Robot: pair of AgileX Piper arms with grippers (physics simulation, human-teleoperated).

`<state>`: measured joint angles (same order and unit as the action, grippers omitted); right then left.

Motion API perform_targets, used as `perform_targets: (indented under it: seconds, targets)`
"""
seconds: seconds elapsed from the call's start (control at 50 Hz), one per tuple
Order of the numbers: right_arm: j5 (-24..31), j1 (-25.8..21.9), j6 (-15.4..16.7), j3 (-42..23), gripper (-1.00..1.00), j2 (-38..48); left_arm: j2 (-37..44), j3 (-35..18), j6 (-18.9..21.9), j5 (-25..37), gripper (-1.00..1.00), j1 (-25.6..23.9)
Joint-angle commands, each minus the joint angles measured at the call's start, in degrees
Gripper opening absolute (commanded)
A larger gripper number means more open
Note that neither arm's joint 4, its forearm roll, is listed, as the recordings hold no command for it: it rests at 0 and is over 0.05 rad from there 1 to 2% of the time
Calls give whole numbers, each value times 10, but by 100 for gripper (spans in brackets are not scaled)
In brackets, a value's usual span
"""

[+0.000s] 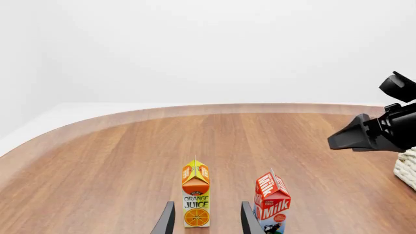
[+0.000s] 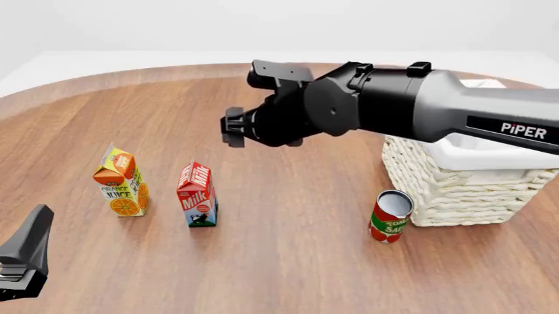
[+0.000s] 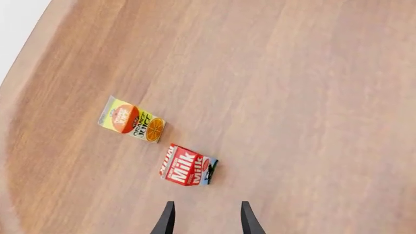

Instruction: Pick the milk and place it in the basket.

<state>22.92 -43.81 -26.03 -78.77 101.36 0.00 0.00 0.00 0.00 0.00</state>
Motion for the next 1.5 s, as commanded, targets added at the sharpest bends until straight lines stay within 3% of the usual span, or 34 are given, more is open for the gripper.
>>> perform_targets:
  seconds: [0.02, 0.8, 1.26, 1.5]
  targets:
    - [5, -7, -2, -17, 100, 22, 0, 0, 0, 0, 100, 0]
    - [25, -76, -37, -121, 100, 101, 0, 0, 0, 0, 100, 0]
    - [2, -43, -72, -87, 100, 86, 0, 0, 0, 0, 100, 0]
    - [-3, -49, -87, -97, 100, 108, 0, 0, 0, 0, 100, 0]
